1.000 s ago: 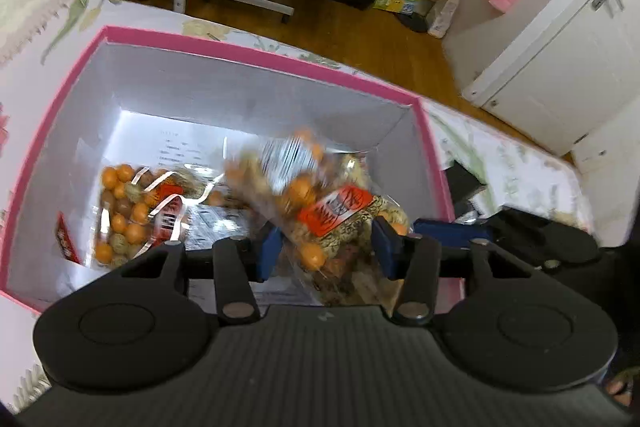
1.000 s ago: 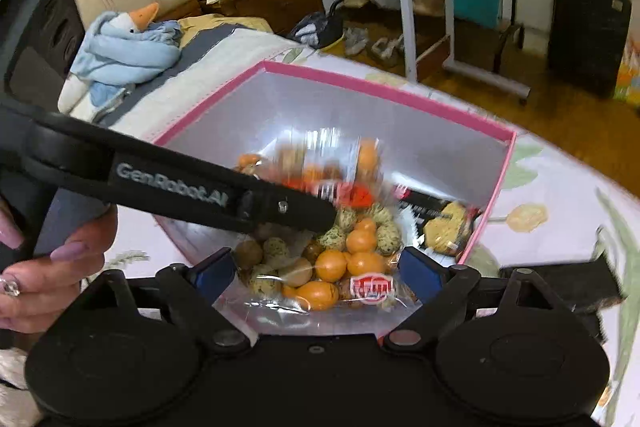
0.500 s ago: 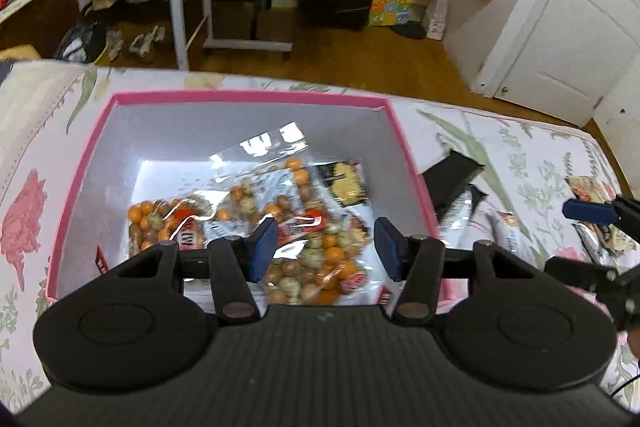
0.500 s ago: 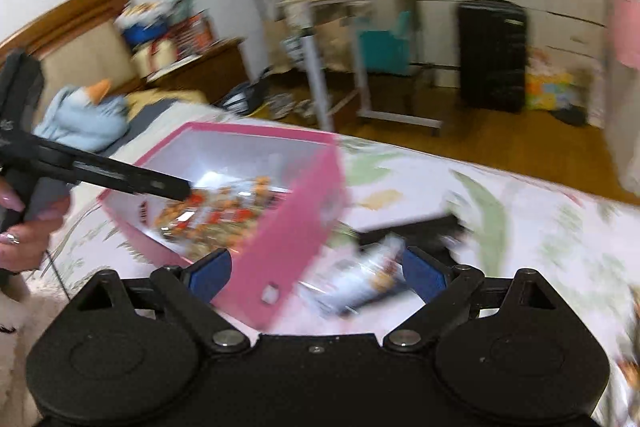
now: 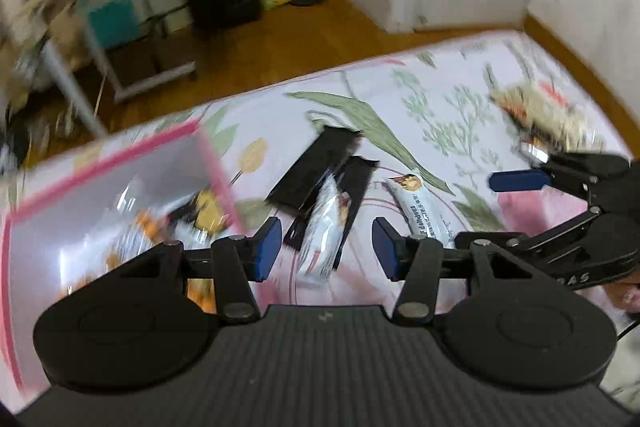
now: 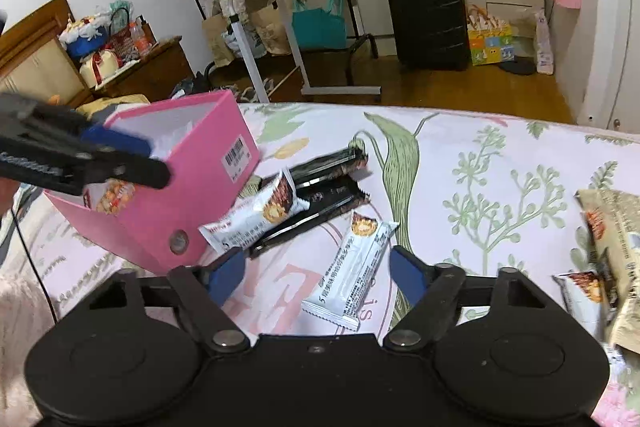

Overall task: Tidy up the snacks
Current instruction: 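Grasp a white wrapped bar with the left gripper while the right gripper grasps another, then carry both white bars over the pink box and open both grippers, then grasp a black bar with the left gripper while the right gripper grasps another black bar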

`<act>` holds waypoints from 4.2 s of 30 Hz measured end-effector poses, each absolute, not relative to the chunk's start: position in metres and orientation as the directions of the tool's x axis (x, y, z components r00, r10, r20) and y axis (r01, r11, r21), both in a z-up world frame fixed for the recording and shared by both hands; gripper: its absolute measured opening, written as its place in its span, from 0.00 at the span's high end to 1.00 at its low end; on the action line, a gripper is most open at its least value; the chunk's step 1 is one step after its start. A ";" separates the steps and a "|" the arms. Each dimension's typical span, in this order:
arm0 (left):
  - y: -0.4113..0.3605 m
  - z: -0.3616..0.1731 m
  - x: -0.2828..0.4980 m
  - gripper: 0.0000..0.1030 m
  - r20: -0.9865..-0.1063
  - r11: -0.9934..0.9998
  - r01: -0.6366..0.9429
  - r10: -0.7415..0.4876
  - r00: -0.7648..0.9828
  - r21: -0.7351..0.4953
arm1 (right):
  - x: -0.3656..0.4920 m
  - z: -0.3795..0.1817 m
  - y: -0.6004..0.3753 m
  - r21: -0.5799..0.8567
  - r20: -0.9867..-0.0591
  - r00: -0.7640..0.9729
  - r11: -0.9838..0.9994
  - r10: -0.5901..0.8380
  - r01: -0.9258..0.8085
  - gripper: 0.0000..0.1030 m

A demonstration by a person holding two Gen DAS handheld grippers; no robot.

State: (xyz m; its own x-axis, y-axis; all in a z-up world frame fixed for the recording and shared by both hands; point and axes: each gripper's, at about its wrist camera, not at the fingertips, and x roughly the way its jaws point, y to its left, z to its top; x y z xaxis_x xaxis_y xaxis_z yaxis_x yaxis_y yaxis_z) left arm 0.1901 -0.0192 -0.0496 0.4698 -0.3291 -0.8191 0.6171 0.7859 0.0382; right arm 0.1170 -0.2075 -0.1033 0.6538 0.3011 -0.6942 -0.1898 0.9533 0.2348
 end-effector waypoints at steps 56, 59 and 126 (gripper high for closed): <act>0.179 0.003 0.186 0.75 -0.852 0.925 0.346 -0.304 0.425 -0.157 | 0.142 -0.014 -0.045 0.347 -0.653 0.504 0.815 0.565 -0.465 0.67; 0.184 -0.014 0.201 0.75 -0.858 0.951 0.290 -0.237 0.455 -0.109 | 0.159 -0.027 -0.026 0.258 -0.680 0.519 0.832 0.517 -0.491 0.67; -0.056 -0.164 0.289 0.37 -0.838 0.966 0.137 -0.257 0.482 -0.217 | 0.306 -0.167 -0.232 0.489 -0.758 0.422 0.862 0.497 -0.137 0.73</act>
State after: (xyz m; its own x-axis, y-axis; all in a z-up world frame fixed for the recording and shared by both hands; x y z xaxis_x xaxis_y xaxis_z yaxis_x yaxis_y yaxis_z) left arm 0.2887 -0.0561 -0.1640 0.4823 -0.2566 -0.8376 0.1373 0.9665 -0.2170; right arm 0.3058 -0.2323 -0.1669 0.4223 0.4972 -0.7579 -0.1371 0.8616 0.4887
